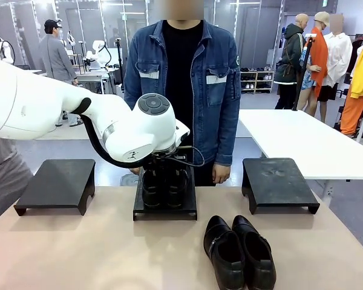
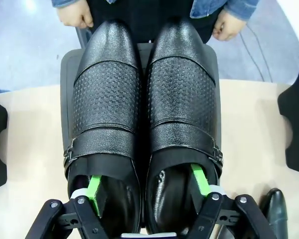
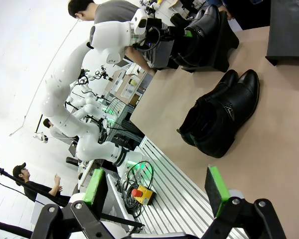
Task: Place the shoes on the stand as instructed by the person.
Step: Pick up another pair of Shoes and place it on the Shoes Stand indicated by the person.
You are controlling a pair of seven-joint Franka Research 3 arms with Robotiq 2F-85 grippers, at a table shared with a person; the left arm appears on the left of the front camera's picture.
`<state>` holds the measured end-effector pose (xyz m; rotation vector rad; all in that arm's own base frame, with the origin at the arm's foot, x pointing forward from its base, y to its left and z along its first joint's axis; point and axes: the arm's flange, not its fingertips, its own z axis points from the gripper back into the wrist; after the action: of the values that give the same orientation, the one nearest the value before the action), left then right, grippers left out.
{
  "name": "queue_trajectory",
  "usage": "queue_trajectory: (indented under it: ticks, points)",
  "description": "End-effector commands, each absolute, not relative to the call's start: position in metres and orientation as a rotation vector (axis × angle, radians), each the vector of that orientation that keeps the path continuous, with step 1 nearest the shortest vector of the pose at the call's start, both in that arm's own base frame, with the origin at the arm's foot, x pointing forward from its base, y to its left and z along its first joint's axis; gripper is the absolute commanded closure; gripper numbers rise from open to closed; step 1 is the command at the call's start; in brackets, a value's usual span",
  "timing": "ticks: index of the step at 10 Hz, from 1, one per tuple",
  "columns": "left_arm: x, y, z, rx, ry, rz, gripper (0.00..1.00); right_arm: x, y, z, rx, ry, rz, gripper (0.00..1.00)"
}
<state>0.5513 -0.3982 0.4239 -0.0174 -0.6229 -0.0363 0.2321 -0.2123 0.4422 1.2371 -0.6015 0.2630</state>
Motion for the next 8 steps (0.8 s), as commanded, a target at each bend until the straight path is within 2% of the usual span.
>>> queue_trajectory:
  ticks: [1, 2, 4, 8]
  points:
    - [0.553, -0.399, 0.423, -0.018, -0.631, -0.042, 0.18, 0.233, -0.213, 0.443, 1.243, -0.626, 0.276, 0.0]
    - [0.551, -0.398, 0.424, -0.017, -0.623, -0.036, 0.18, 0.233, -0.213, 0.443, 1.243, -0.626, 0.276, 0.0]
    - [0.535, -0.38, 0.463, -0.079, -0.558, -0.084, 0.18, 0.233, -0.213, 0.443, 1.243, -0.626, 0.276, 0.0]
    - [0.468, -0.294, 0.526, -0.209, -0.477, -0.17, 0.18, 0.233, -0.213, 0.443, 1.243, -0.626, 0.276, 0.0]
